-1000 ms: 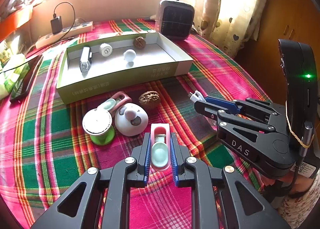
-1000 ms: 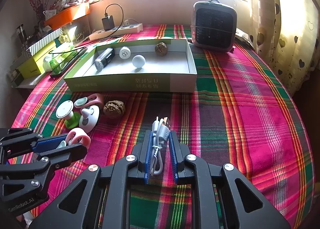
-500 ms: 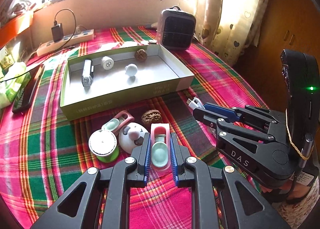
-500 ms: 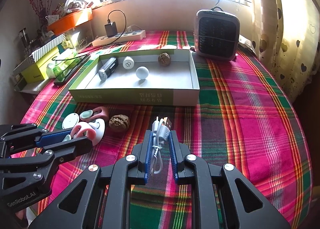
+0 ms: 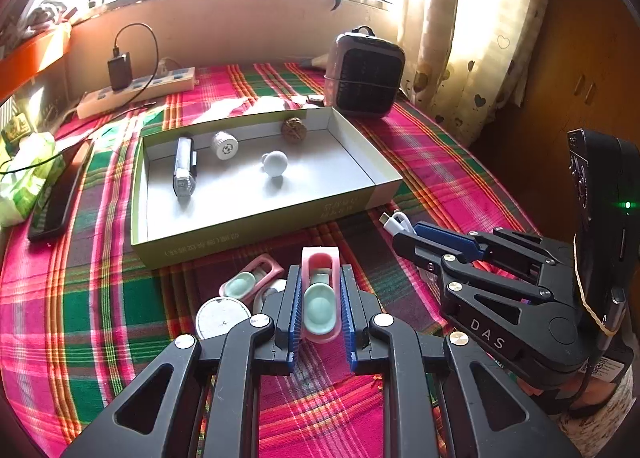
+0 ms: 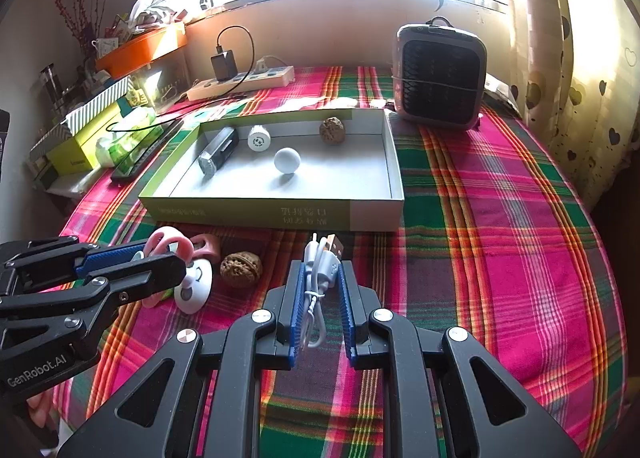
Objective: Organize objects
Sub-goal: 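Lift and carry the pink clip and white cable toward the box with both grippers, then lower the pink clip and white cable into the box with both grippers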
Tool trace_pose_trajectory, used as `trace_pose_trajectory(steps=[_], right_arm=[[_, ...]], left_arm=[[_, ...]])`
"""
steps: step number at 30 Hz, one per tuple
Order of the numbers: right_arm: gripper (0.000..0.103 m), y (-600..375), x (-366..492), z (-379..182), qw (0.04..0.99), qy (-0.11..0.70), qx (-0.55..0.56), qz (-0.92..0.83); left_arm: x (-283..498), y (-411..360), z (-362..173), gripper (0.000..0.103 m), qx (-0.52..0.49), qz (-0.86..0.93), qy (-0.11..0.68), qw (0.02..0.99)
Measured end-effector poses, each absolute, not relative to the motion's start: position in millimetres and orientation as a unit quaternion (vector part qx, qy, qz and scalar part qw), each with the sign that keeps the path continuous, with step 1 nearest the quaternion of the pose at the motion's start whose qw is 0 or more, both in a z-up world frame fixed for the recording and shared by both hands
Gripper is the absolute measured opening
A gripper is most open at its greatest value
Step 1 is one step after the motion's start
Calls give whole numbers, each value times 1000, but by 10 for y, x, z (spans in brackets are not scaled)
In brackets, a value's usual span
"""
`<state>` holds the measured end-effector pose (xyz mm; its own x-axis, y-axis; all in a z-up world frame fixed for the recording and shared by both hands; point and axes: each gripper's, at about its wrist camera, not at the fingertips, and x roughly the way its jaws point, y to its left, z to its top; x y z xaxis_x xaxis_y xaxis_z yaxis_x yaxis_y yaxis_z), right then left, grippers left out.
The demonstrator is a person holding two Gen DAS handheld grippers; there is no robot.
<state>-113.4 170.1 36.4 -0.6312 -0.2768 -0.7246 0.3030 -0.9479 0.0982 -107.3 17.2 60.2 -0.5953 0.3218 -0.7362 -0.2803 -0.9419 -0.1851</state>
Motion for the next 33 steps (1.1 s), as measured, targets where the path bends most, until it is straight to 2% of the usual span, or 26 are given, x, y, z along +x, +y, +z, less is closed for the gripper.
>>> trace_pose_trajectory(steps=[33], right_arm=[[18, 1495, -2109, 576, 194, 23, 388, -901]], left_arm=[[-1999, -142, 689, 16, -415, 902, -38, 115]])
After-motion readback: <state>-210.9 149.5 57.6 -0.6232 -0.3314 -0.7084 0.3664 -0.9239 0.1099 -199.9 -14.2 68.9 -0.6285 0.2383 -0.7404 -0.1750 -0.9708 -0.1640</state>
